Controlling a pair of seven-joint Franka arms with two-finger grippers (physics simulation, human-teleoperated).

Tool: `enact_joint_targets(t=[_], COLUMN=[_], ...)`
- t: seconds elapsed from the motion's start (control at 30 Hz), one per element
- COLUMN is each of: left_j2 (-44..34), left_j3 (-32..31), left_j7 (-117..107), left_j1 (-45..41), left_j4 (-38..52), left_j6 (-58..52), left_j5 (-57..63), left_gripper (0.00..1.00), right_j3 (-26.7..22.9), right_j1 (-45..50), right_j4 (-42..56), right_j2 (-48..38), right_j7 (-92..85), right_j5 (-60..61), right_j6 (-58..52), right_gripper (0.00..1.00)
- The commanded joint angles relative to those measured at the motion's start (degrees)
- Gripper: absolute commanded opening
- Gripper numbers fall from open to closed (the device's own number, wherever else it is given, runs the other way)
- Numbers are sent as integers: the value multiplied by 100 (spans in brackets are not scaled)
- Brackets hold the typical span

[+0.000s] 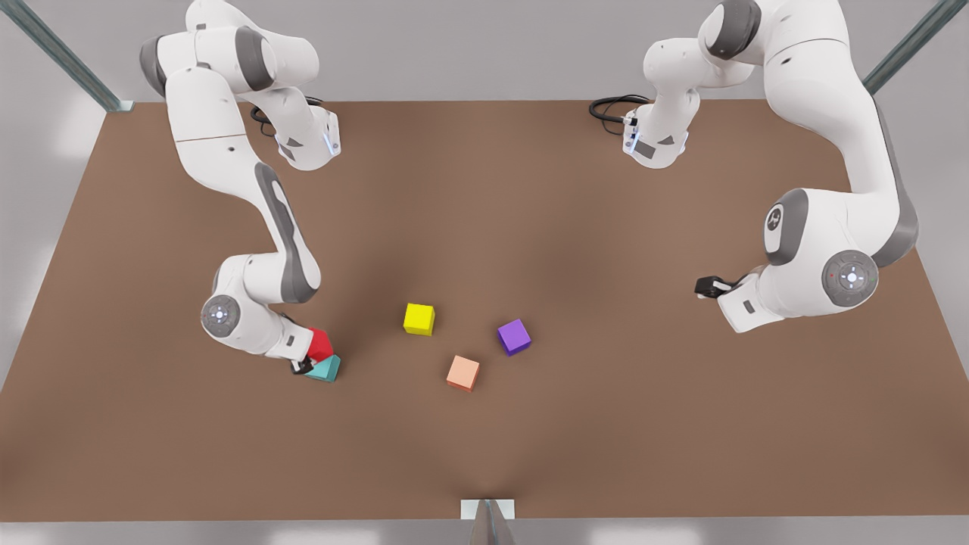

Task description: Pick up red wooden cube and pass to hand red wooden cube and place in blue wooden cube

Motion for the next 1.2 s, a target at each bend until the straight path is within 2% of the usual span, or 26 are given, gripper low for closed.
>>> enact_joint_targets(t=[0.0,0.27,0.3,0.33,0.37,0.63,0.8,0.9,0.97,1.03,1.07,1.17], left_j2=[-7,-7,-7,-7,-7,-15,-24,-7,-7,2,2,2], left_j3=[-2,-2,-2,7,-2,-2,-20,-20,-29,-37,-46,-46], left_j7=[-333,-342,-342,-342,-342,-342,-325,-333,-325,-333,-342,-333], left_j1=[5,14,14,5,14,14,-13,-22,5,-57,-48,-48], left_j4=[3,3,3,3,3,3,3,82,82,56,56,65], left_j6=[18,27,19,18,27,18,-60,-95,-201,-131,-219,-219], left_j5=[9,9,9,9,9,-17,-26,-17,9,-8,9,-17], left_gripper=[100,100,100,100,100,100,100,100,100,100,100,100], right_j3=[1,-7,-7,-7,-7,1,-16,-69,-253,-359,-385,-403], right_j1=[9,44,44,44,44,-26,-131,-220,-202,-228,-220,-220], right_j4=[19,19,19,11,2,-25,-42,28,546,758,758,749], right_j2=[25,104,104,104,113,-45,-502,-1170,-1346,-1337,-1539,-2584], right_j7=[1279,1270,1270,1279,1270,1209,1305,3026,7427,11384,12141,12169], right_j5=[-15,-103,-103,-103,-112,-112,-94,-86,-182,-613,-613,-709], right_j6=[355,540,557,566,575,452,-268,-1393,-2887,-3046,-3099,-3836], right_gripper=[65,66,70,98,100,100,100,100,100,100,100,100])
